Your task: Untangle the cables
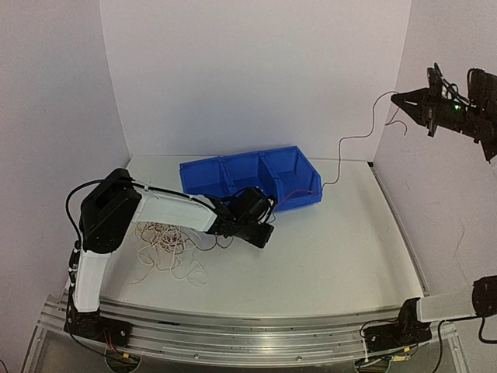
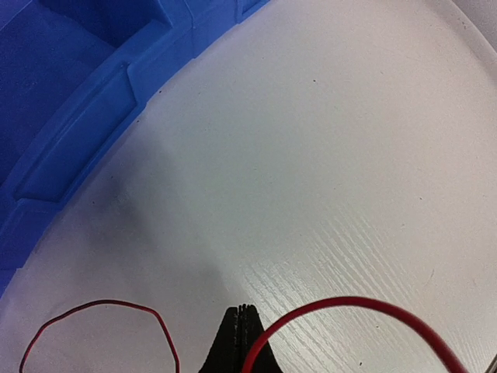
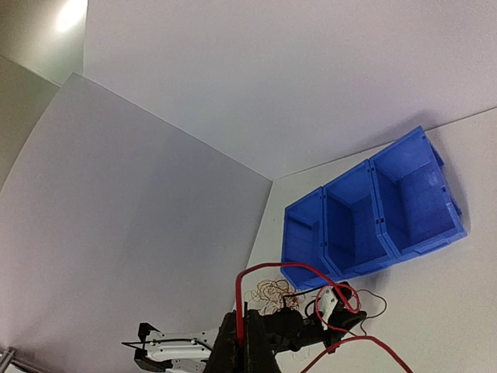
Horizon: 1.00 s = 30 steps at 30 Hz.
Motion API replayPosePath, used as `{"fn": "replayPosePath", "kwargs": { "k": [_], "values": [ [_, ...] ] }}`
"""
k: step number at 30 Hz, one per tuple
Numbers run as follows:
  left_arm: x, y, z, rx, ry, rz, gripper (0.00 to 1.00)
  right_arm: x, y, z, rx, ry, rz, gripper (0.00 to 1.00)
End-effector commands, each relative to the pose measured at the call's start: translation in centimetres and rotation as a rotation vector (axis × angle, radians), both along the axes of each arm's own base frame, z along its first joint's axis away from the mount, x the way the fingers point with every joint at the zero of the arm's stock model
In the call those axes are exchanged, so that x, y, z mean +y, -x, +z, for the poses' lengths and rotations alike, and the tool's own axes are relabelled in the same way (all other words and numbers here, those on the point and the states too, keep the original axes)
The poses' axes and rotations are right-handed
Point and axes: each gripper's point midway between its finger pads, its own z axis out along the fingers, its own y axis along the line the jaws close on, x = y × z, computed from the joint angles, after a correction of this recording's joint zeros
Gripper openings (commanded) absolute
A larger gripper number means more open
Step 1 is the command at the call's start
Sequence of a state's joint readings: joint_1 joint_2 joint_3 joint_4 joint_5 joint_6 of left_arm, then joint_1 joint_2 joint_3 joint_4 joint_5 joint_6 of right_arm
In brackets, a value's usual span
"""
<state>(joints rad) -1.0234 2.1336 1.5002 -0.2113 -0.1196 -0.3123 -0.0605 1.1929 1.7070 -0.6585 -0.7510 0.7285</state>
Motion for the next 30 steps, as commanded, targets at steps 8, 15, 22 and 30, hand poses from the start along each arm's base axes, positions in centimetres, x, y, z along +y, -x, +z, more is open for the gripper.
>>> {"fn": "replayPosePath", "kwargs": {
  "k": [8, 15, 22, 30],
  "values": [
    [-8.1, 6.9, 29.8, -0.163, 0.624, -0.475, 0.00, -0.6, -1.6, -8.0, 0.098, 0.086, -0.012, 0.00],
    [-10.9, 8.3, 39.4, -0.214, 0.844, -0.623, 0.00, 0.2, -0.9, -12.3, 0.138, 0.089, 0.052, 0.00],
    [-9.7, 10.4, 45.6, -0.297, 1.024, -0.726, 0.00, 0.1, -1.5, -14.7, 0.208, 0.076, 0.052, 0.00],
    [-7.9, 3.7, 38.0, -0.324, 0.729, -0.315, 0.00, 1.1, -2.1, -15.6, 0.253, 0.054, 0.043, 0.00]
  ]
}}
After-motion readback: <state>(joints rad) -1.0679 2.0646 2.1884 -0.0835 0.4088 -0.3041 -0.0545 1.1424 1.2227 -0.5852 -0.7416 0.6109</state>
